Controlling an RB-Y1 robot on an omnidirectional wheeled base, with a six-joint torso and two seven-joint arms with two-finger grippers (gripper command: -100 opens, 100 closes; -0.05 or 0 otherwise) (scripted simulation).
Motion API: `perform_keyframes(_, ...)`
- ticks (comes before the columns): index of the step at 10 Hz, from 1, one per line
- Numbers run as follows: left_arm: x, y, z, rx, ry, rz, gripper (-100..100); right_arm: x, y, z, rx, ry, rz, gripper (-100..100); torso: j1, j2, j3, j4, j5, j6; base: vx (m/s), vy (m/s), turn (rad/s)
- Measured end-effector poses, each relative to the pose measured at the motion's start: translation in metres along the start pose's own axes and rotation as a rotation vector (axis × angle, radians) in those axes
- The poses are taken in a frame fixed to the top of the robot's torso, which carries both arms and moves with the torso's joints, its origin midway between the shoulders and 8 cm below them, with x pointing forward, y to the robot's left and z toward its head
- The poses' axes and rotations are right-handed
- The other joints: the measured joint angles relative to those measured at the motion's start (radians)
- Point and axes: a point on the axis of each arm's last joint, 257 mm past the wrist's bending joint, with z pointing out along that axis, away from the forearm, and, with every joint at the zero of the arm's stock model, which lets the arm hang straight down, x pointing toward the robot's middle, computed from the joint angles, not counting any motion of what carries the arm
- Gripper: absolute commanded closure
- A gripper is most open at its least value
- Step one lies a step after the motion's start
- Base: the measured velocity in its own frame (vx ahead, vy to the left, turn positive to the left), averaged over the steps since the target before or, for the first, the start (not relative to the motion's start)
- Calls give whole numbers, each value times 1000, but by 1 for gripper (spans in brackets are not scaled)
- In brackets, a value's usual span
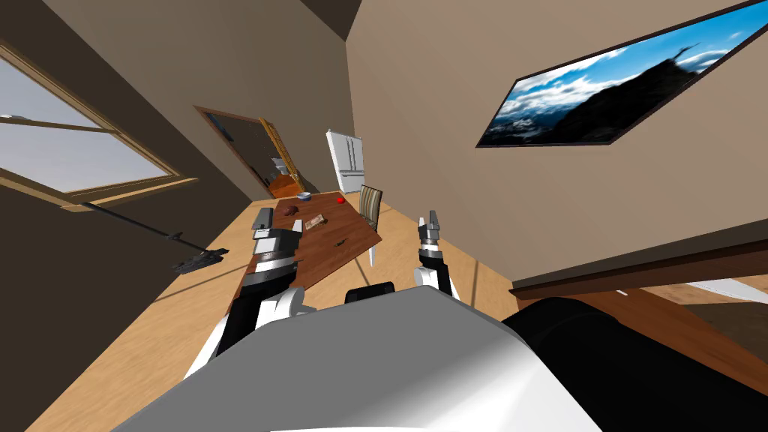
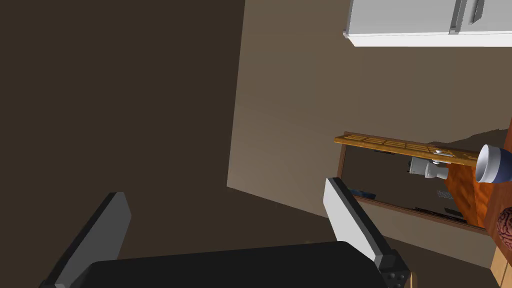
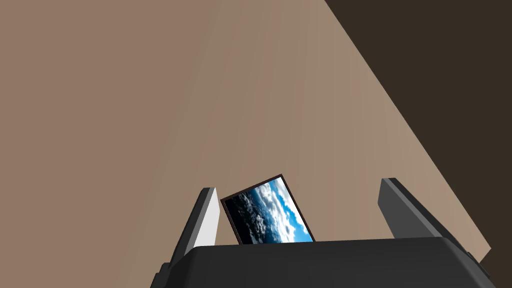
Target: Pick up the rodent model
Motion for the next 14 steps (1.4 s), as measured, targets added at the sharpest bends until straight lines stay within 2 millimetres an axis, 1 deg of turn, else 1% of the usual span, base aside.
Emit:
perform_keyframes(4,-2,48,1,-118,24,-8,-100,0,0,0,0,0,0,0,-4,-3,-2,-1,-1,0,36,-52,-39)
perform_keyframes(6,-8,76,-2,-192,28,-13,-100,0,0,0,0,0,0,0,-4,-3,-2,-1,-1,0,51,-61,-46)
perform_keyframes(7,-15,92,-5,-234,29,-15,-100,0,0,0,0,0,0,0,-4,-4,-2,-1,-1,0,55,-60,-46)
perform_keyframes(8,-16,110,-9,-279,27,-21,-100,0,0,0,0,0,0,0,-4,-4,-2,-1,-1,0,41,-67,-64)
perform_keyframes(11,-32,164,-21,-424,16,-30,-100,0,0,0,0,0,0,0,-5,-5,-3,-1,-1,0,62,-74,-59)
perform_keyframes(13,-45,191,-36,-508,4,-34,-100,0,0,0,0,0,0,0,-4,-3,-2,-1,-1,0,34,-57,-32)
perform_keyframes(14,-52,204,-40,-543,-3,-35,-100,0,0,0,0,0,0,0,-4,-3,-2,-1,-1,0,28,-41,-23)
